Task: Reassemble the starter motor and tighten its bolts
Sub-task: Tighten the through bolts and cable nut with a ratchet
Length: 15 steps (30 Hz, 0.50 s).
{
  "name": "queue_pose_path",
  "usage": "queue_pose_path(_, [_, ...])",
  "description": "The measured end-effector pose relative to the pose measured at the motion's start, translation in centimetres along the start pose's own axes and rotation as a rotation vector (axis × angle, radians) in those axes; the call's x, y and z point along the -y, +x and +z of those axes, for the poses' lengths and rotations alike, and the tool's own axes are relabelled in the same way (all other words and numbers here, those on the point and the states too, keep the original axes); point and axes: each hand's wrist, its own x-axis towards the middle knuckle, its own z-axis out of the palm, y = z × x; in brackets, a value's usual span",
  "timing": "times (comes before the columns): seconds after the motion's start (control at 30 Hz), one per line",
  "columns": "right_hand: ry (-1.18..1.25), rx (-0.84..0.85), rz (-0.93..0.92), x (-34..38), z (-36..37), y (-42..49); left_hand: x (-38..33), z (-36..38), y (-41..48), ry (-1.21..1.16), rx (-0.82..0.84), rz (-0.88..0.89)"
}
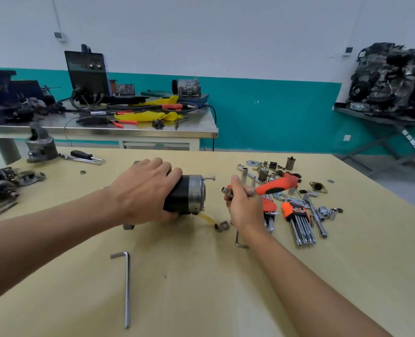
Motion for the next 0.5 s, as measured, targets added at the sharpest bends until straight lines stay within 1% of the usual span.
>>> queue_pose_path(0.07, [-0.008, -0.011, 0.006, 0.0, -0.3, 0.1, -0.5, 0.0, -1.0, 0.022, 0.005, 0.034])
queue_pose_path(0.17, [-0.025, -0.026, 0.029, 0.0, -0.7, 0.4, -1.1, 0.2, -2.3, 0.052, -0.044, 0.080])
queue_pose_path(0.27, [-0.090, -0.004, 0.049, 0.0, -1.0, 0.5, -1.5, 0.3, -2.9, 0.051, -0.038, 0.065])
queue_pose_path(0.4, [-0.180, 0.133, 0.130, 0.4, -1.5, 0.4, -1.6, 0.2, -2.9, 0.042, 0.035, 0.030])
queue_pose_path(0.5, [-0.232, 0.210, 0.127, 1.3, -1.9, 0.8, -1.0, -0.7, -2.4, 0.032, 0.171, -0.002])
